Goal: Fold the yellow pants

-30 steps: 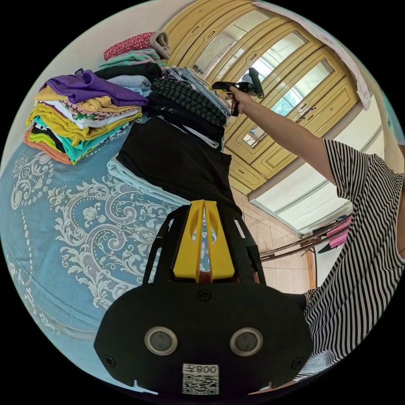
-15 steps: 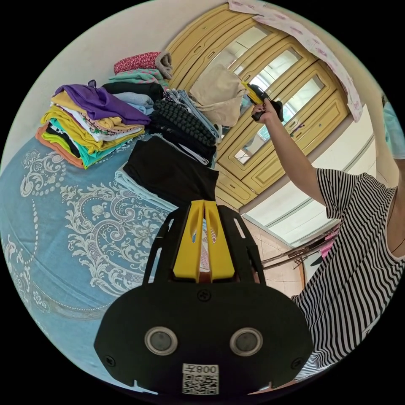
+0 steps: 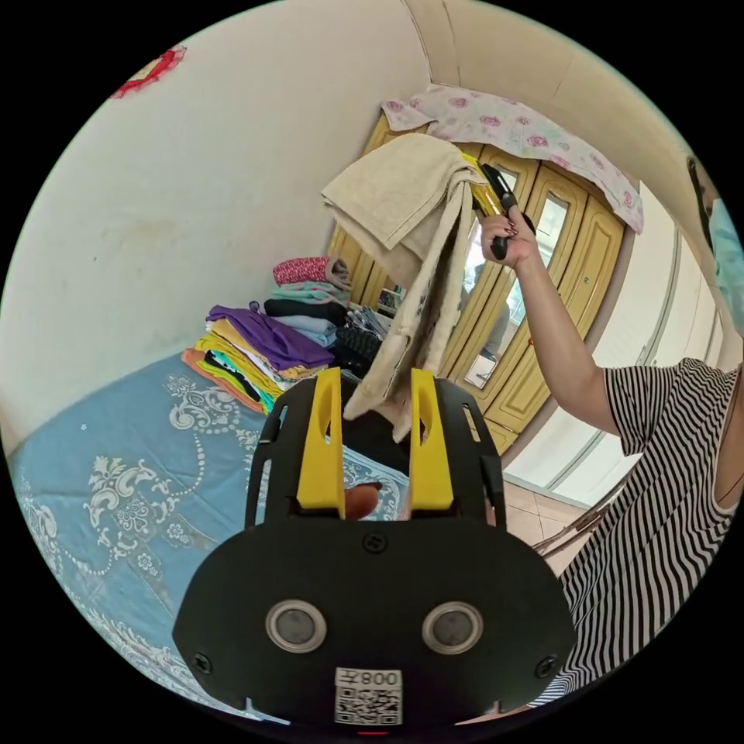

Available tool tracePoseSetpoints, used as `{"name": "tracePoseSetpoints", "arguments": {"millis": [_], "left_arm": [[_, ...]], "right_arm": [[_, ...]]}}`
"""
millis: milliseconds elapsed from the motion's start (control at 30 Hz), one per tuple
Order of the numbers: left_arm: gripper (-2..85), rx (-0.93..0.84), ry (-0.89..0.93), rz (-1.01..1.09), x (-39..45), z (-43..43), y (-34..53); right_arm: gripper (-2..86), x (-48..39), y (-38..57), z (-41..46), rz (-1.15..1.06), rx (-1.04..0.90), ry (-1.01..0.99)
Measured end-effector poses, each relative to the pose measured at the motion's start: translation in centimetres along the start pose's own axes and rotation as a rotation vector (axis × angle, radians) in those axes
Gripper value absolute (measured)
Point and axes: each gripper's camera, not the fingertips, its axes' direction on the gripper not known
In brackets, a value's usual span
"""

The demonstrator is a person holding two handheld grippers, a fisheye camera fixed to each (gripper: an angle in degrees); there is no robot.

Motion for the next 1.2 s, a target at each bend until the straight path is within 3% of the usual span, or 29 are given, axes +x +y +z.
{"name": "tracePoseSetpoints", "arguments": {"millis": [200,333,433,600,900,1200], "left_arm": [[10.5,-0.034,-0.08,-0.064,3.9,-11.0,0.8],[12.2,0.073,-0.103,-0.152,7.0,-17.7,1.6],[13.4,0.057,-0.22,-0.183,8.9,-19.8,0.3],[11.5,0.039,-0.236,-0.239,11.4,-21.6,-2.7],[3.0,0.072,-0.44,-0.257,16.2,-32.9,-7.5],[2.0,-0.025,-0.517,-0.002,21.5,-44.7,-18.4]], "right_arm": [[1.6,-1.4,8.6,10.5,0.146,-0.095,-0.228],[1.7,-2.5,13.0,16.5,0.209,-0.174,-0.281],[1.7,-3.8,16.3,20.8,0.23,-0.254,-0.279],[1.6,-5.3,20.2,25.4,0.269,-0.323,-0.282],[1.6,-4.6,22.2,24.8,0.264,-0.291,-0.258],[1.5,-4.2,22.3,22.1,0.199,-0.201,-0.273]]}}
